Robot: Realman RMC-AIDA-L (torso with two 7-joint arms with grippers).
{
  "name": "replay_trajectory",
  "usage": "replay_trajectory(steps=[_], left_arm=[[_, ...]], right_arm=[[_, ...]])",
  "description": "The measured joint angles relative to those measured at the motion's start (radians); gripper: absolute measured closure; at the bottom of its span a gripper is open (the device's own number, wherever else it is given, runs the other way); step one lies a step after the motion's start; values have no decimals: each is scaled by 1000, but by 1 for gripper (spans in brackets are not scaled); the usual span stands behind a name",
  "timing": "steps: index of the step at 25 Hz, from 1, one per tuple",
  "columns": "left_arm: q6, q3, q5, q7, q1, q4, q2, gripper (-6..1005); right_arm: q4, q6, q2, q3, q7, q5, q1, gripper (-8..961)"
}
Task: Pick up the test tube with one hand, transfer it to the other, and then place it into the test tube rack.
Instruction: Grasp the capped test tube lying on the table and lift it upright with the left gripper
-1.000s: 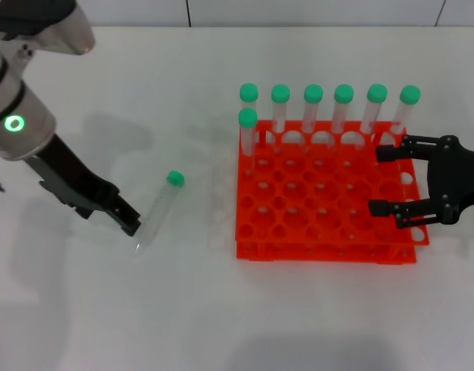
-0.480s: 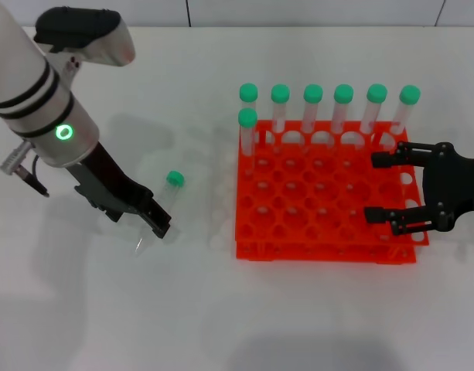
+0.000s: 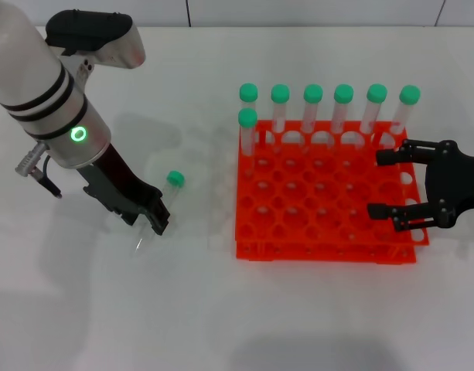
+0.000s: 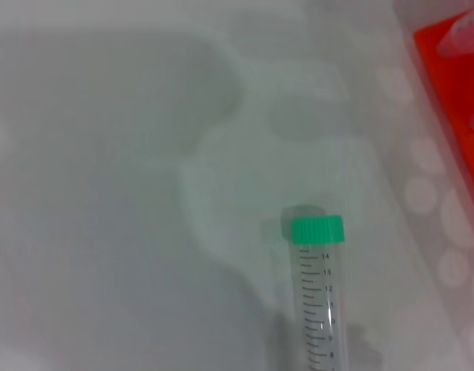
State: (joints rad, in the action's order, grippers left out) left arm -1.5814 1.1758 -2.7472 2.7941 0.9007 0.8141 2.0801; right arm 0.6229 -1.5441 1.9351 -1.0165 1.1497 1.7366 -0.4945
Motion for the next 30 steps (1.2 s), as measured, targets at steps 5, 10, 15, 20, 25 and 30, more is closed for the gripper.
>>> replay_trajectory(steps=[5,10,15,20,25,30], left_arm=[[7,1,0,23,6,-17,0,412],[8,1,0,24,23,-50,1,515],[9,7,-6,34,37,-69,1,514],[19,60,-8,70,41,-71,2,513],[32,67,-8,79,44,-72,2,534],[43,71,-7,79,44,-79,2,595]], right_arm=[[0,7,1,-2,-6,0,-2,84],[0,1,1,-4,-7,0,-6,84],[-1,3,1,-5,-7,0,-7,83],[-1,4,1,-5,-7,0,-5,83],[-1,1,1,-1,-14,0,-4,84],[0,-3,1,2,-16,-3,-1,84]])
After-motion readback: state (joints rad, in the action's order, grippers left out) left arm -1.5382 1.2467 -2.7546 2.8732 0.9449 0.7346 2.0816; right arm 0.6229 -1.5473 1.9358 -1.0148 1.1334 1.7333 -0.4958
